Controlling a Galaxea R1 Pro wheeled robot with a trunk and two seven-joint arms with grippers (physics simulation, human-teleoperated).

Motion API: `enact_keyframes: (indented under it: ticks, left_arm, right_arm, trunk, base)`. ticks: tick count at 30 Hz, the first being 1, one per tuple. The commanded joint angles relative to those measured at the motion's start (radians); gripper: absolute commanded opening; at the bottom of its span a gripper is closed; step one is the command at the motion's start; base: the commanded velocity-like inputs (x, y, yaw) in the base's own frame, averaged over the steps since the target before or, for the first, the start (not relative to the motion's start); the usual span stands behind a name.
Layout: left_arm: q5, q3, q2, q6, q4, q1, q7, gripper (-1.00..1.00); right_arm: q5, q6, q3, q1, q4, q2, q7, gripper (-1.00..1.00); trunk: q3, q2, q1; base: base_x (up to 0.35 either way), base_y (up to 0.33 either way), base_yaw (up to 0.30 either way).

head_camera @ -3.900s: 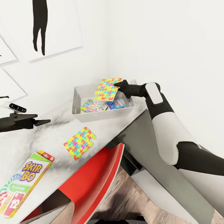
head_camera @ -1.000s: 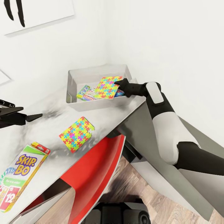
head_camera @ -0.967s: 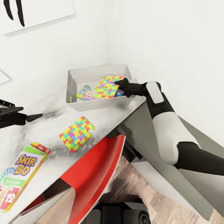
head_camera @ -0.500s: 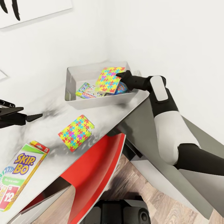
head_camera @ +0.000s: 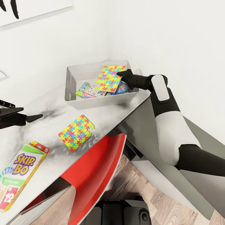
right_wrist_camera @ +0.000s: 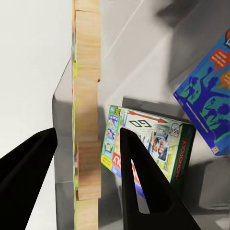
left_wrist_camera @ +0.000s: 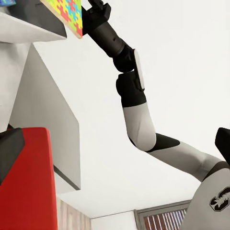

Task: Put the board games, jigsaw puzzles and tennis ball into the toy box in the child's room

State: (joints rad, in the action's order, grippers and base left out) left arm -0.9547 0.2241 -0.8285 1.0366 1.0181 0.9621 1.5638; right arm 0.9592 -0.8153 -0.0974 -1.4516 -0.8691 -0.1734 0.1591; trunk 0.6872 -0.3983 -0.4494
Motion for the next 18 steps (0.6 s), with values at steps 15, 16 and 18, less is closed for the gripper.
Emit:
enact_keyframes:
  ticks: [15,16,18]
  left_arm:
    - [-0.006,-0.002,-0.022,0.011,0.000,0.008,0.007,1.00]
    - [-0.007,-0.002,-0.022,0.011,-0.001,0.008,0.007,1.00]
    - [-0.007,-0.002,-0.024,0.011,-0.001,0.010,0.007,1.00]
  right_arm:
    - [0.010,-0.002,-0.002,-0.021,-0.001,-0.001,0.013,-1.00]
    - [0.010,-0.001,-0.002,-0.022,-0.001,-0.001,0.013,-1.00]
    - [0.009,0.003,-0.002,-0.024,0.000,-0.001,0.013,-1.00]
  trunk:
    - [0.001,-0.002,-0.001]
    - [0.001,-0.002,-0.001]
    - [0.001,-0.002,-0.001]
  base:
    - [0.000,0.000,0.000]
    - [0.000,0.000,0.000]
    - [0.000,0.000,0.000]
